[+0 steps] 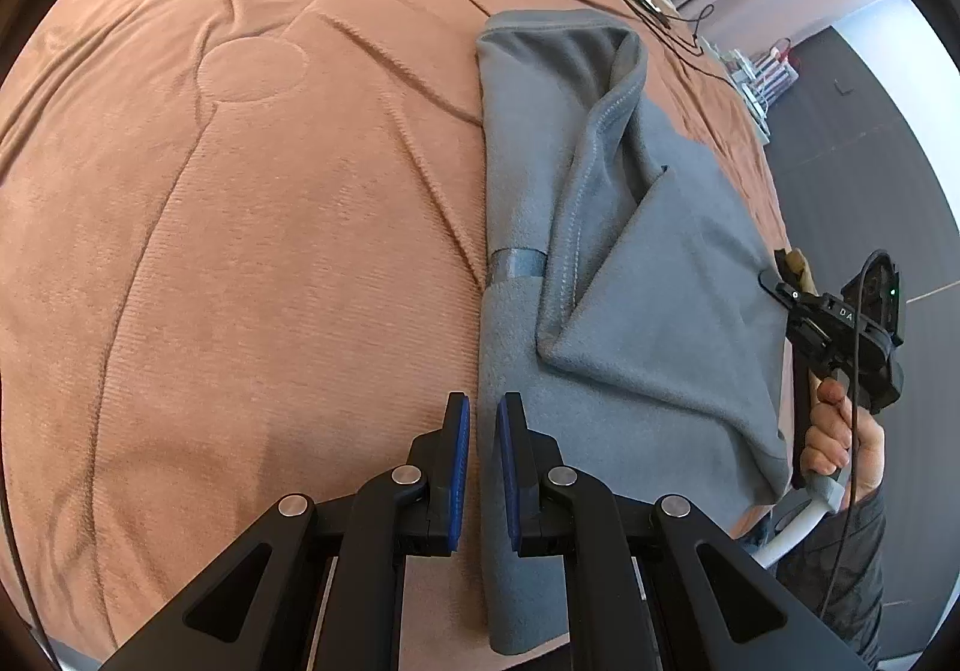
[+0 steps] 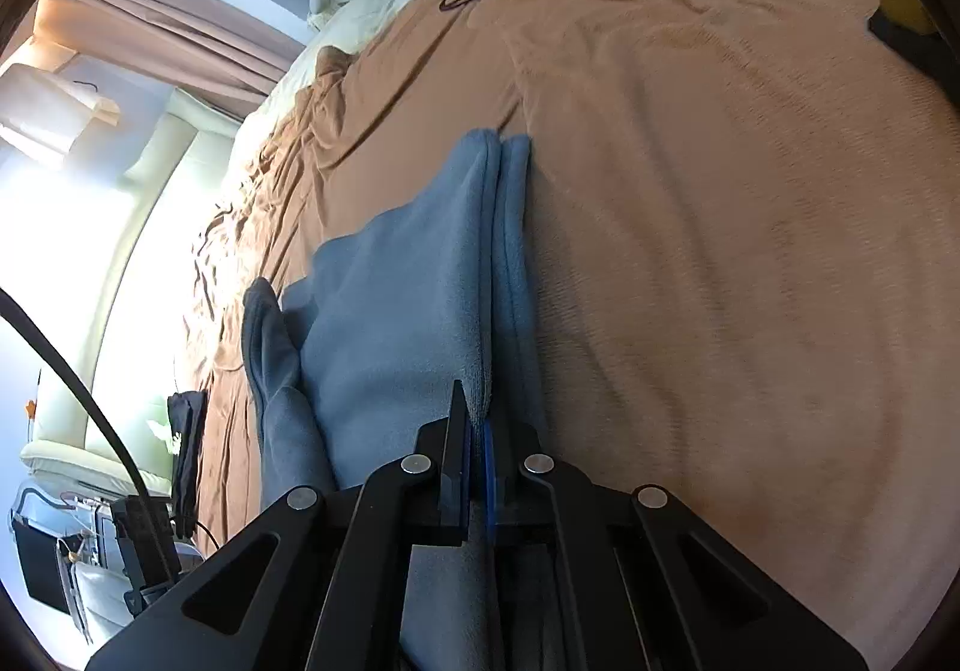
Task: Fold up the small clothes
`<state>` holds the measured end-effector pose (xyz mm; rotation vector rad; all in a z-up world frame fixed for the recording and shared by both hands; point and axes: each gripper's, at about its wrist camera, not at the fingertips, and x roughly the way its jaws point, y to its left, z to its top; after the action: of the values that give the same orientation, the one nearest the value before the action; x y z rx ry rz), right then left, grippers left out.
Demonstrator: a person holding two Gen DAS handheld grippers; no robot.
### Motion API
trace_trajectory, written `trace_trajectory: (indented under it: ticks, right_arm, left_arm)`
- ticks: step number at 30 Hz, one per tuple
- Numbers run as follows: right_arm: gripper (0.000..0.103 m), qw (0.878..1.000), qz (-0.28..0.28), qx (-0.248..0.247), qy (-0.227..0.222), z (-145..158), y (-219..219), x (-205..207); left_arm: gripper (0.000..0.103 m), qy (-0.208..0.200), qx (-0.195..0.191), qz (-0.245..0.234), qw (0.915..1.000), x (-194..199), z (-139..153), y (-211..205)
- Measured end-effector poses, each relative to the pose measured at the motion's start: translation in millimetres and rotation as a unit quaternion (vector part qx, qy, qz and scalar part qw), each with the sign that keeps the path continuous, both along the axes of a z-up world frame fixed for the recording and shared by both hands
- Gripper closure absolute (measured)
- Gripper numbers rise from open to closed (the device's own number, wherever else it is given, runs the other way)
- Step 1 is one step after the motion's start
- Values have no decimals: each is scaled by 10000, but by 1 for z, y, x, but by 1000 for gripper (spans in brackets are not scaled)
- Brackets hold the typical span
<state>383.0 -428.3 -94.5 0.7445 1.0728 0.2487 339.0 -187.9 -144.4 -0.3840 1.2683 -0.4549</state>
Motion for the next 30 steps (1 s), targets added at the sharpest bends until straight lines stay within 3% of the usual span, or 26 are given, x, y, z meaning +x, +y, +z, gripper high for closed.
trace_trajectory:
  ticks: [6,10,12,14,15,24,30]
  right_arm:
    - [103,9995,179,-53,268,-9,9,0]
    - [98,9987,93,342,357,-11,3,1]
    - [85,9986,44,452,288,-7,-2,-1]
    - [55,9982,-17,571,194,-3,-8,-7]
    - [52,9981,-43,591,138,-1,-11,-12]
    - [51,9972,162,718,-122,6,-18,-79]
    - [51,9964,239,813,-55,-3,-14,-103]
  left_arm:
    - [93,33,16,11,10000,-1,-3,-1]
    - [93,-56,99,-53,9999,-4,0,-5]
    - [93,-70,138,-66,9999,-5,1,-8]
    - [93,-119,160,-67,9998,-7,3,-11]
    - [93,-150,161,-72,9997,-8,4,-12]
    - [93,-100,142,-124,9998,-14,5,-14]
    - [93,-19,-34,-90,10000,-19,3,-9]
